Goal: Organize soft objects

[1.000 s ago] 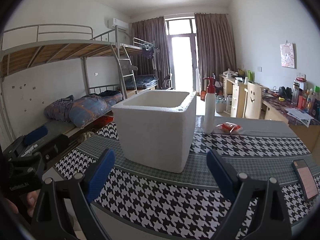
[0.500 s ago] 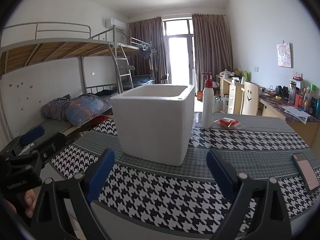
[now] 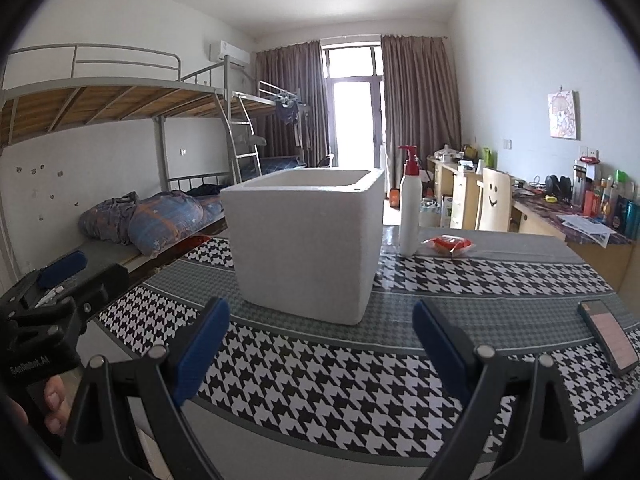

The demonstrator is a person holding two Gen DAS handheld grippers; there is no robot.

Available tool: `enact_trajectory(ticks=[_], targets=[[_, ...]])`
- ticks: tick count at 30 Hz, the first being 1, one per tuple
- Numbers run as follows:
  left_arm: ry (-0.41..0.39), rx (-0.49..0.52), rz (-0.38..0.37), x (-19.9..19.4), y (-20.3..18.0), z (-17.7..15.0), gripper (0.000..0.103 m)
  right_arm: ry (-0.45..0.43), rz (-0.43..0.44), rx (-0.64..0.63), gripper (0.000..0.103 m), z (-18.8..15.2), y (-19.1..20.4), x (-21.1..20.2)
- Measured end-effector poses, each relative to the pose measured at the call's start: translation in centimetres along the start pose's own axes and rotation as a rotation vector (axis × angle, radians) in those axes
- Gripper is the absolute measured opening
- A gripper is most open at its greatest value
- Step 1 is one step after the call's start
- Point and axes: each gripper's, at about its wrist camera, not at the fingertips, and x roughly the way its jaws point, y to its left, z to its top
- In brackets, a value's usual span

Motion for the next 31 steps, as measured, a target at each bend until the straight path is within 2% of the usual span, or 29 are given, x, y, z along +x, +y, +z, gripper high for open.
enact_trajectory(ticks=[8,31], targets=[[0.003,0.0,-0.01,-0.1,-0.2,-0.4,0.102,-0.025,-0.015,0.003,0.095,-0.6,0.1,-0.4],[0.014,0.017,-0.029,-0.1,-1.1,-0.7,0.102,-0.013,-0.017,0.001,0.095,-0.7,-0.5,-0.2]])
